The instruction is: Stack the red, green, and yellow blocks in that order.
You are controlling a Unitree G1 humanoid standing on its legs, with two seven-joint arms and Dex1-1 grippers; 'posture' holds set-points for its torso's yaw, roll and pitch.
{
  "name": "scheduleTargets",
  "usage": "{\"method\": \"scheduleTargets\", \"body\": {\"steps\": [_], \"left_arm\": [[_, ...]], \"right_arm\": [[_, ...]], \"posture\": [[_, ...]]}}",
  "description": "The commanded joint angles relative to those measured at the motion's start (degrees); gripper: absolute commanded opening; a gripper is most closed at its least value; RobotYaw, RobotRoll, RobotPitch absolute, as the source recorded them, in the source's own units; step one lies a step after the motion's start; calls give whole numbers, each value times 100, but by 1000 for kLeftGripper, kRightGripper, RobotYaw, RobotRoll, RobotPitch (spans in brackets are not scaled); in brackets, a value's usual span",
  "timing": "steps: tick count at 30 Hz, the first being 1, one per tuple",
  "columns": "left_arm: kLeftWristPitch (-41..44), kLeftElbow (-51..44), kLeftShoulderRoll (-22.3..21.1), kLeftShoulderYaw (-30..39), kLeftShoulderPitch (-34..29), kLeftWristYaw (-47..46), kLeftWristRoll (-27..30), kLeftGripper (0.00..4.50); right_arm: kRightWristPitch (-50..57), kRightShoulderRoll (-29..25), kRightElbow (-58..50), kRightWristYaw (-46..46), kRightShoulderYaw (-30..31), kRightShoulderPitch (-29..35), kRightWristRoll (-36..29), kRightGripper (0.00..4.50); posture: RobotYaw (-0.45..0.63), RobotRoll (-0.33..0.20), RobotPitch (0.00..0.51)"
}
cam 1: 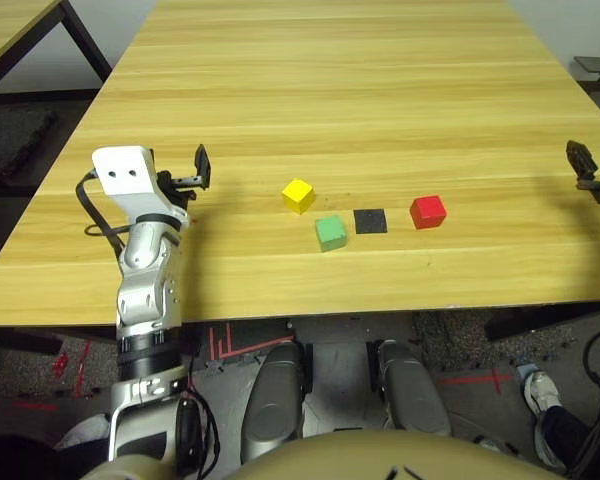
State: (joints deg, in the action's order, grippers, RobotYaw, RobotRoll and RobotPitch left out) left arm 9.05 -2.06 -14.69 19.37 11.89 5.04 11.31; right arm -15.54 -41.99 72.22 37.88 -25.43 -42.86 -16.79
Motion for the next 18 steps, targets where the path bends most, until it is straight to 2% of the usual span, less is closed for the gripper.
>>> {"method": "scheduleTargets", "body": {"steps": [1, 5, 8, 10, 13, 15, 18], "left_arm": [[86, -111, 98, -11, -157, -115, 20, 4463], [214, -322, 73, -146, -285, 140, 181, 4463], [815, -861, -357, -176, -37, 766, 748, 4463], [1405, -1158, -830, -296, 136, 1358, 1183, 4463], [2189, -1615, -1787, -721, 454, 2536, 1766, 4463], [2566, -1771, -2312, -943, 596, 3185, 2081, 4463], [3056, -2078, -2905, -1353, 660, 3913, 2398, 4463]], "right_arm": [[59, -35, 86, -26, 80, -91, 138, 4500], [121, -97, 24, 318, 269, -336, 292, 4500], [306, -54, -217, 1415, 811, -747, 608, 4500], [471, -62, -448, 2418, 1282, -917, 828, 4500], [665, -220, -1068, 4284, 2125, -946, 1117, 4500], [715, -327, -1490, 5067, 2664, -919, 1247, 4500], [820, -519, -1927, 5462, 3657, -940, 1089, 4500]], "posture": [[197, -123, 143], [198, -117, 137], [196, -124, 128], [210, -134, 114], [236, -157, 105], [248, -161, 103], [260, -169, 103]]}}
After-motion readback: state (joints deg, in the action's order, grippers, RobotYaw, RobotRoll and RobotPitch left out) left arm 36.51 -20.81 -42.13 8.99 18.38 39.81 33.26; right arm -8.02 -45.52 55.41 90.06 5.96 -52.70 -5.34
